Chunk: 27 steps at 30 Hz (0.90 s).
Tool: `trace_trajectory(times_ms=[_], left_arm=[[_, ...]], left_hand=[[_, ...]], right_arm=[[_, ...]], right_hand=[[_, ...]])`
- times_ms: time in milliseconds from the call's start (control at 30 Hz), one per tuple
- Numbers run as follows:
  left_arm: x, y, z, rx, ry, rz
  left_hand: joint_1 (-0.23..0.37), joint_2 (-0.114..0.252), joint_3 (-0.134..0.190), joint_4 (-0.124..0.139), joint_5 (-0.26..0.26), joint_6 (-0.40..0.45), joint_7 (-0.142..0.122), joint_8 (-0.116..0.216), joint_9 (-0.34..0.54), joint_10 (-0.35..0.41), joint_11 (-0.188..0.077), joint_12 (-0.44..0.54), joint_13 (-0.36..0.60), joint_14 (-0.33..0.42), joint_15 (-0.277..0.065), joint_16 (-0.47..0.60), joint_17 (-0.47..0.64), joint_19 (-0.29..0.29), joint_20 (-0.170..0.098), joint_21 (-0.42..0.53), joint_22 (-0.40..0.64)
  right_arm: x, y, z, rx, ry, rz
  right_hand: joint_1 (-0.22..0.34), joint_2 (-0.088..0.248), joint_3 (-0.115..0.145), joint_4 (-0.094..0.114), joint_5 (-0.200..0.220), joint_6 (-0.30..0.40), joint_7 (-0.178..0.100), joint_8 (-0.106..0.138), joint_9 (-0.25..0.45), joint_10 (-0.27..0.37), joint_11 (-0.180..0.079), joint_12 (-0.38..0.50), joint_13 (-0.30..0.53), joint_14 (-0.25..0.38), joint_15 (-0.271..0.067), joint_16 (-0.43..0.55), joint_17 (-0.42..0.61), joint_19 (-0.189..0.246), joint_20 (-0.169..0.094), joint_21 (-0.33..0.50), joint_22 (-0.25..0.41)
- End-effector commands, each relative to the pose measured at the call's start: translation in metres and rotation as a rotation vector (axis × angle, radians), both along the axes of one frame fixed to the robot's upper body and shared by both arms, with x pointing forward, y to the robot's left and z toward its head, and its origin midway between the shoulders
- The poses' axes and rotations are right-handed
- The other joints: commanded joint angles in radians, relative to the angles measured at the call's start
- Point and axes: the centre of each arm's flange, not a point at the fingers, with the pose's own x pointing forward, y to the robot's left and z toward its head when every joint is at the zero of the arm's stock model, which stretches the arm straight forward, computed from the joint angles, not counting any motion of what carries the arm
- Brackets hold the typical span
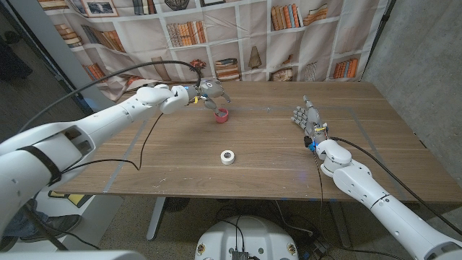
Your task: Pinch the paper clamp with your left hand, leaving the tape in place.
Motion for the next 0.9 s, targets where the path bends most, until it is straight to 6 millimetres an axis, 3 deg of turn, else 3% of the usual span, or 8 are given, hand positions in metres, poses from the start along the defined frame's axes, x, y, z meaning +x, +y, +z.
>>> trace_trajectory(times_ms=[33,200,300,433,900], left_arm=[[-0.0022,0.0012,0.0007,-0.025,0.025,0.056],[-0.0021,-0.0014,0.0002,-0.005,0.037,0.065],[-0.0031,-0.0035,0.0005,0.005,0.042,0.056],[-0.0050,-0.0049,0.0022,0.010,0.045,0.044],[-0.0059,0.0005,0.0042,0.009,0.059,0.042]], left_hand=[[-0.005,-0.006,-0.004,0.007,0.009,0.004,0.011,0.004,0.001,0.004,0.010,-0.001,0.001,0.010,-0.078,0.005,-0.001,0.012,0.004,0.006,0.004],[-0.014,-0.009,-0.004,0.013,0.011,-0.026,0.016,-0.009,0.001,-0.022,0.025,-0.014,0.001,0.003,-0.063,0.001,0.000,0.009,0.006,0.003,0.005],[-0.020,-0.011,-0.003,0.018,0.013,-0.052,0.009,-0.019,0.002,-0.048,0.006,-0.023,0.001,-0.018,-0.055,-0.008,0.000,-0.004,0.006,-0.003,0.005],[-0.022,-0.012,-0.003,0.019,0.014,-0.061,0.005,-0.021,0.002,-0.051,0.007,-0.024,0.002,-0.023,-0.055,-0.010,0.000,-0.011,0.006,-0.006,0.005],[-0.014,-0.031,-0.002,0.017,0.020,-0.022,0.005,-0.003,0.002,0.019,-0.011,-0.001,0.002,-0.002,-0.081,-0.001,-0.002,-0.007,0.004,-0.003,0.005]], right_arm=[[0.0019,-0.0001,-0.0005,-0.002,0.004,0.006],[0.0016,0.0000,-0.0006,-0.004,0.004,0.005],[0.0014,0.0004,-0.0006,-0.003,0.003,0.007],[0.0018,0.0016,-0.0004,-0.007,0.006,0.010],[0.0018,0.0036,0.0022,-0.008,0.008,0.010]], right_hand=[[0.005,0.012,-0.005,-0.001,-0.001,0.002,-0.002,0.000,0.006,0.007,-0.003,-0.004,0.001,0.004,0.000,-0.003,0.002,0.010,-0.012,-0.004,0.003],[0.005,0.013,-0.005,-0.002,-0.001,0.003,-0.002,0.000,0.006,0.007,-0.003,-0.004,0.001,0.005,-0.001,-0.003,0.002,0.010,-0.012,-0.004,0.003],[0.005,0.013,-0.005,-0.002,-0.001,0.003,-0.002,0.000,0.006,0.008,-0.003,-0.004,0.001,0.005,-0.001,-0.003,0.001,0.010,-0.012,-0.004,0.003],[0.005,0.013,-0.006,-0.002,-0.001,0.002,-0.002,0.000,0.006,0.007,-0.003,-0.005,0.001,0.006,-0.001,-0.003,0.002,0.010,-0.012,-0.004,0.003],[0.005,0.014,-0.006,-0.002,-0.001,0.001,-0.001,-0.001,0.006,0.009,-0.003,-0.005,0.001,0.007,-0.001,-0.003,0.002,0.011,-0.012,-0.005,0.003]])
